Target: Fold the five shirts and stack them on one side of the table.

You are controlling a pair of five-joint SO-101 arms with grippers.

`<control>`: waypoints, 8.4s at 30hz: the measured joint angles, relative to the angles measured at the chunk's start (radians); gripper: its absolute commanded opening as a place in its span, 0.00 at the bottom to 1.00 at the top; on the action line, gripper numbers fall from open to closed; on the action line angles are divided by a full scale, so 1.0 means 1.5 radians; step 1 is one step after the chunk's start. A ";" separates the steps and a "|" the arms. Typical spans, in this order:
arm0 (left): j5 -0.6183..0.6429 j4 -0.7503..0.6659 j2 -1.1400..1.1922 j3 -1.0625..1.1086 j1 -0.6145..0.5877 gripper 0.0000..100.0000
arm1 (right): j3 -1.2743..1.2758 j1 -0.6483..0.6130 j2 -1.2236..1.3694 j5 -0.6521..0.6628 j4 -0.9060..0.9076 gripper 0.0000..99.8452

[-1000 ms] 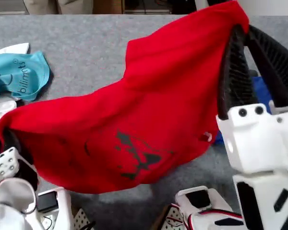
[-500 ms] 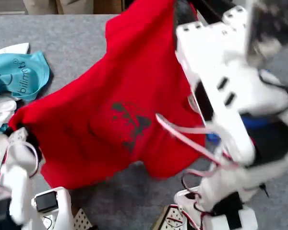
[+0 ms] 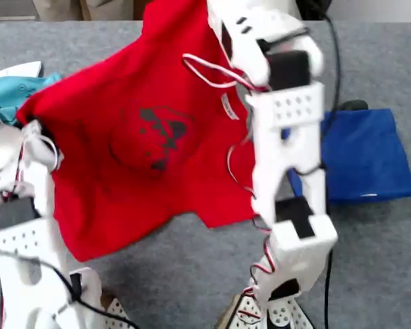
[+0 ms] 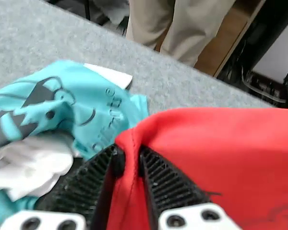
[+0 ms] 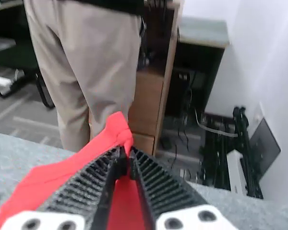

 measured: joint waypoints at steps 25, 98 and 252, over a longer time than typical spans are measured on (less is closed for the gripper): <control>0.007 0.180 0.214 -0.128 0.000 0.02 | -0.018 0.004 0.084 0.157 0.179 0.00; -0.227 0.464 -0.006 0.158 0.058 0.09 | 0.897 0.083 -0.400 0.337 0.316 0.12; -0.116 0.226 0.484 -0.045 0.039 0.02 | 0.342 -0.100 0.193 0.224 0.501 0.00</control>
